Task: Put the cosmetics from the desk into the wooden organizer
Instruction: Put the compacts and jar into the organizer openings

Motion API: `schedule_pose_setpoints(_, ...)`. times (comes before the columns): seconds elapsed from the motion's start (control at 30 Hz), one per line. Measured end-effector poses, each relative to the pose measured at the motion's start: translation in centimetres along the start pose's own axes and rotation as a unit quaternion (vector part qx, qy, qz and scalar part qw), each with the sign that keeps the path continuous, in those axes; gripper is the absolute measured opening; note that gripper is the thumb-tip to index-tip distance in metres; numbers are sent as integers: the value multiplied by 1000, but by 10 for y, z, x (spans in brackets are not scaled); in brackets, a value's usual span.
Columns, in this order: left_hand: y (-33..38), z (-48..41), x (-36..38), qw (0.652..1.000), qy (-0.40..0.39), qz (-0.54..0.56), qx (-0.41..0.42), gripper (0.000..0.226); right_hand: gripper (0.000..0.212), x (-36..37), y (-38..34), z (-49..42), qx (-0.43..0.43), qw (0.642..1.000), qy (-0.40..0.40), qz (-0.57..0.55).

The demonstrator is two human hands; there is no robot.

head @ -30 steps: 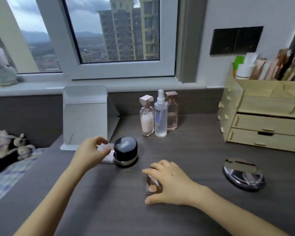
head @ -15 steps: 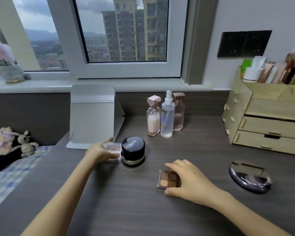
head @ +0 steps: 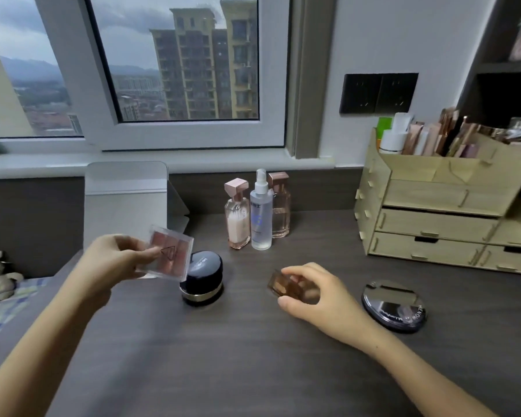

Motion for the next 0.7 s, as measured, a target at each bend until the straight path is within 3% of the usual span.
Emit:
schedule_pose_setpoints(0.2,80,26,137,976,-194,84,43,9,23,-85,1,8,19,972,172,-159)
schedule_pose_setpoints(0.37,119,45,244,937,-313,156,17,24,13,-163,22,38,23,927,322,-190)
schedule_pose_setpoints(0.47,136,51,287,915,-358,188,-8,19,10,-199,54,53,62,894,394,-206)
schedule_pose_setpoints(0.7,186,56,350,889,-401,222,-14,4,31,-259,98,71,130,817,491,-272)
Point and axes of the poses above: each hand's wrist, its own z-axis away from the middle knuckle, its own x-axis out of the palm, y = z × x, the point moved 7 cm from there along -z, towards the middle knuckle, and after that the axes turned 3 degrees about -z, right-handed, at the moved point
